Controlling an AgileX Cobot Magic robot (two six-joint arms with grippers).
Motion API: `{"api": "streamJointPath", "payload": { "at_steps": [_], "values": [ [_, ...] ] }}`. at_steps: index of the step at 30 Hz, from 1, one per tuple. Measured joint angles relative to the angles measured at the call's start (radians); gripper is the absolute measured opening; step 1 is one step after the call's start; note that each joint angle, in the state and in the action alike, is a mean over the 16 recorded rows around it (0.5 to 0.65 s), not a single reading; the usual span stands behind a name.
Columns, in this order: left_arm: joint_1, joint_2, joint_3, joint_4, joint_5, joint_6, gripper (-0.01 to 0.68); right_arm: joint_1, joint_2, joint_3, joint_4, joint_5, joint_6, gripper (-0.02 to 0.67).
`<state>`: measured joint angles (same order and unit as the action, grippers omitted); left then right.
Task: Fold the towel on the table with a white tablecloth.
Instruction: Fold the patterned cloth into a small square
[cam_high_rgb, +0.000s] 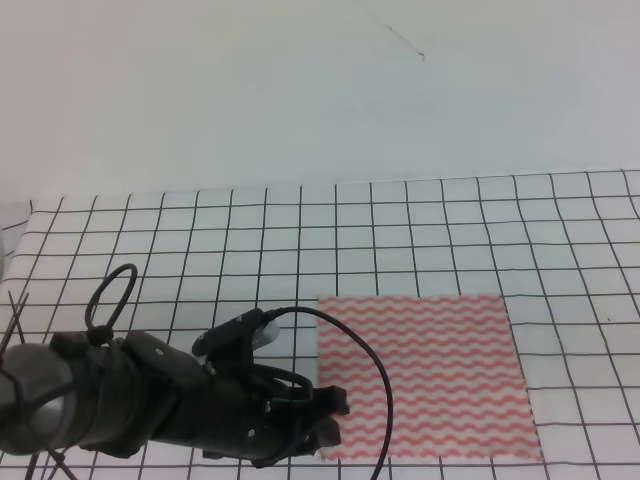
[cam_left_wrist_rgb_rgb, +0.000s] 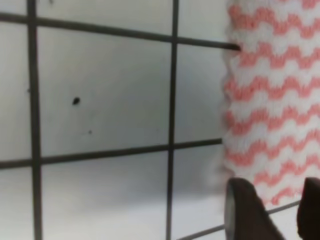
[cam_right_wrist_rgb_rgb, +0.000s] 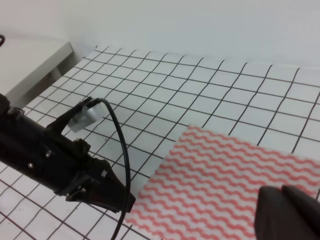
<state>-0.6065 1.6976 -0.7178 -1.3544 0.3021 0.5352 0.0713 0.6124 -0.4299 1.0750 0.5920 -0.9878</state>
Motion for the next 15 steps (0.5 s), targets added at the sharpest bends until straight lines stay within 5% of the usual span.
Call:
{"api": "streamJointPath", "payload": {
  "at_steps": [15],
  "values": [
    [0.0,0.052,-0.01,-0.046,0.063,0.004,0.252,0.0,-0.002,0.0,0.0,0.006,0.0,-0.001]
  ]
}}
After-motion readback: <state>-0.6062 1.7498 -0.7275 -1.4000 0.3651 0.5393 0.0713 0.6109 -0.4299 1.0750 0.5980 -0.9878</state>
